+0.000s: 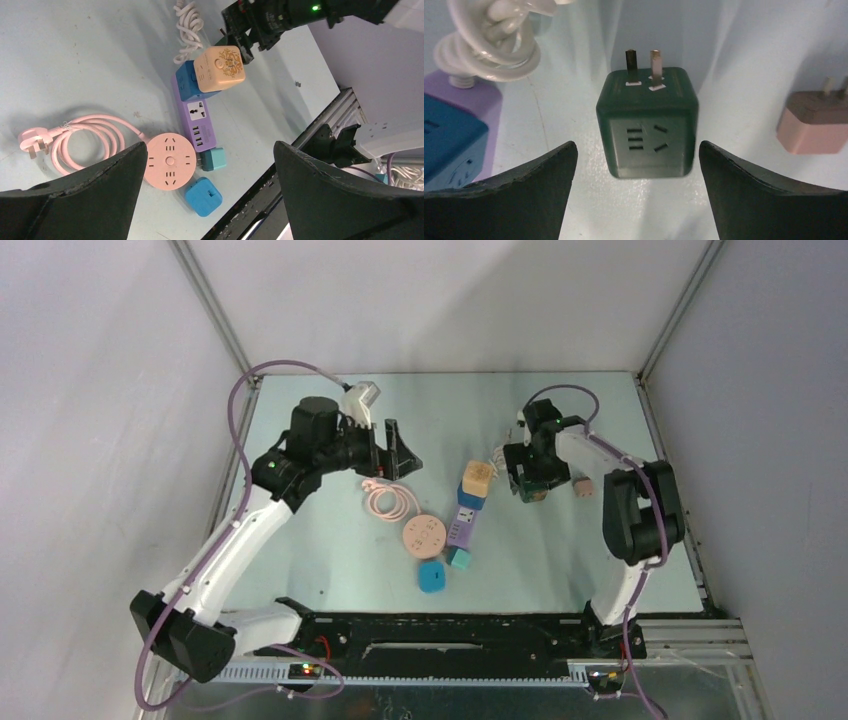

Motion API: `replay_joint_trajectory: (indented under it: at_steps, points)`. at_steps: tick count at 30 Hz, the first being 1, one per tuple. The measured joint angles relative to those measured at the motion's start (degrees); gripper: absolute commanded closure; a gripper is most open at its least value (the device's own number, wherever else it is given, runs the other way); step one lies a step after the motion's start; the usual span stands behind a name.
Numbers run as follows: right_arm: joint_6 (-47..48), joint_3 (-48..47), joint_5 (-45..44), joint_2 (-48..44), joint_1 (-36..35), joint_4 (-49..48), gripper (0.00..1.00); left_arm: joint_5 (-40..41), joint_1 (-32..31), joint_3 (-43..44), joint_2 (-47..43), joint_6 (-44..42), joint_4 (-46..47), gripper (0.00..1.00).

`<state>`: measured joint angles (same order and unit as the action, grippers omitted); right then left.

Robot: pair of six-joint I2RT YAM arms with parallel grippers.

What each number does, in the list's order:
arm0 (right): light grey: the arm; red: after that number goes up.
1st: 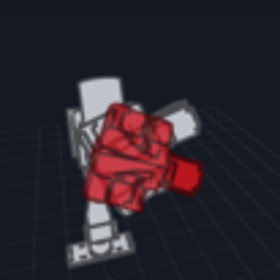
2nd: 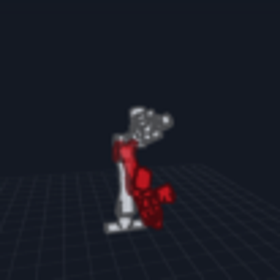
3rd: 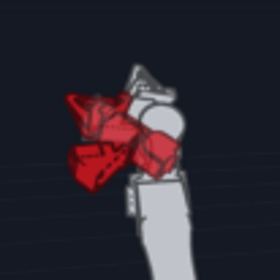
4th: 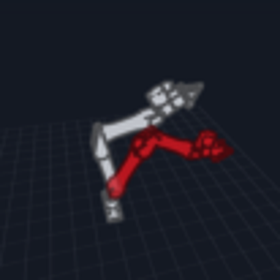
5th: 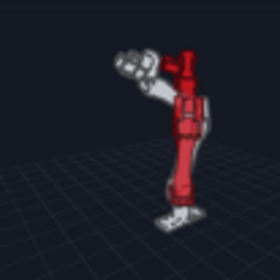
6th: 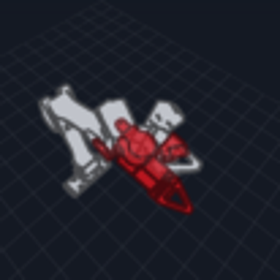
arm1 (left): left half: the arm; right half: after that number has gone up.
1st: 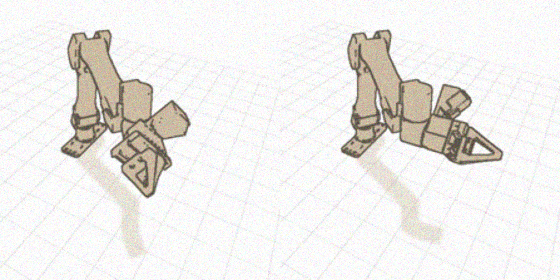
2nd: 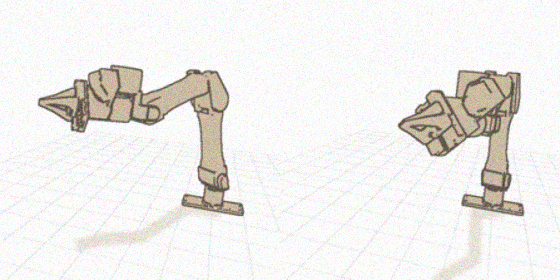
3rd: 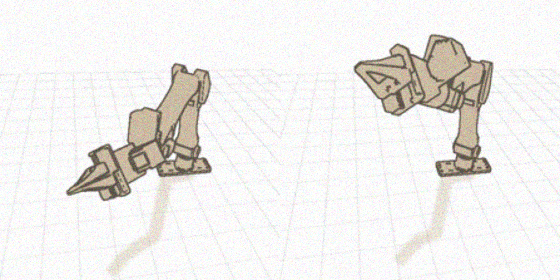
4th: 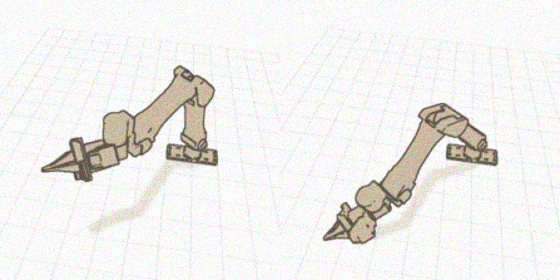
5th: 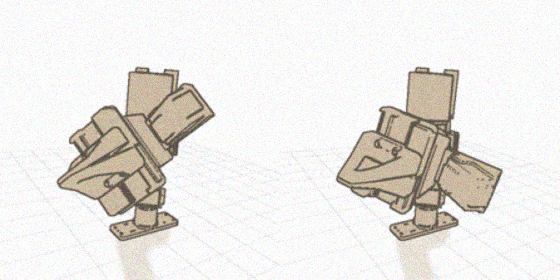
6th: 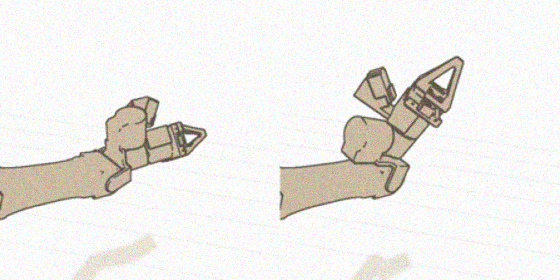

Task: Insert the plug
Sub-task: Pick up the plug from the center of the board.

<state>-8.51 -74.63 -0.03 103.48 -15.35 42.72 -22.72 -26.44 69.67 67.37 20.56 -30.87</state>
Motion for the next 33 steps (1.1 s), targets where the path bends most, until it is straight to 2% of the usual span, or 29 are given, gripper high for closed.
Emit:
replay_joint_trajectory:
  at_steps: [2,4,6,8,17,26,33]
  points:
    - [0.2,0.1,0.0,2.2,-0.3,-0.1,0.11,0.0,0.0,-0.3,-0.8,0.0,-0.4,0.00]
    - [0.2,0.1,0.1,4.1,-0.5,-0.4,0.18,0.0,0.0,-0.2,-1.2,-0.1,-0.8,0.00]
    - [0.1,0.1,0.5,5.6,-0.3,-0.7,0.36,0.0,0.0,-0.2,-1.4,-0.2,-1.6,0.00]
    - [0.0,0.1,1.2,6.1,0.3,-0.9,0.46,0.1,0.0,-0.2,-1.4,-0.6,-2.5,0.00]
    - [-2.3,0.1,4.9,5.8,2.0,-1.5,0.69,0.2,0.0,-0.2,-1.4,-1.1,-3.7,0.00]
    - [-4.3,0.3,9.1,-3.2,0.2,1.4,0.71,-0.3,0.0,-0.2,-0.4,-1.1,-3.6,0.00]
    - [-8.6,9.9,15.2,-11.1,-3.3,2.8,0.71,-0.5,0.0,-0.7,-0.3,-0.5,-3.1,0.00]
